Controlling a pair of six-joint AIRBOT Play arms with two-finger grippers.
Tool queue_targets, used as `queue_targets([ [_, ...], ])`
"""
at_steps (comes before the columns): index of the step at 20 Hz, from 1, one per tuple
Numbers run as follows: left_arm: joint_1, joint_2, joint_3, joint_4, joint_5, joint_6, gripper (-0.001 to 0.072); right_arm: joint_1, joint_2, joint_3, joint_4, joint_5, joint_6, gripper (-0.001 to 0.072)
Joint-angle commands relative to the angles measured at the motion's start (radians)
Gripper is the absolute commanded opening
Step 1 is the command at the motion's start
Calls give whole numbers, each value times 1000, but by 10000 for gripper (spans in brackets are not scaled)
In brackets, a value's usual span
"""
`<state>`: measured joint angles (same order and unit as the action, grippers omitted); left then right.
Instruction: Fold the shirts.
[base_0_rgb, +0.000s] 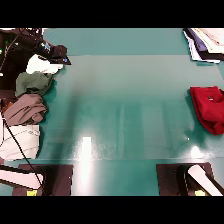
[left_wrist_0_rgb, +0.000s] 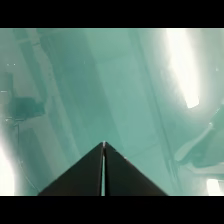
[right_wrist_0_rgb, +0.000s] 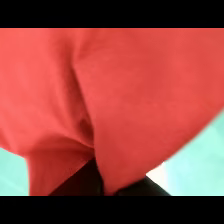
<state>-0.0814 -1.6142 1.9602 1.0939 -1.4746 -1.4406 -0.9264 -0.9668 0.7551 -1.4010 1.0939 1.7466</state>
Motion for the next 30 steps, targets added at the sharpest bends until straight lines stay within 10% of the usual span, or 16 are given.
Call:
queue_targets([
  [1,0,0,0,0,0,9,21,54,-30,21,-32,133,-40,352],
  [2,0,0,0,0,0,9,22,65,-43,50,-77,178,-66,525],
  [6,0,0,0,0,0,9,22,58,-66,215,-296,306,-72,535],
  [13,0,0,0,0,11,8,22,184,-66,463,-65,316,-73,531],
  [15,0,0,0,0,26,8,22,288,-66,507,-37,328,-73,424],
  [18,0,0,0,0,50,8,22,464,-66,565,-39,352,-73,12],
  [30,0,0,0,0,106,7,22,871,-67,618,-40,363,-73,18],
])
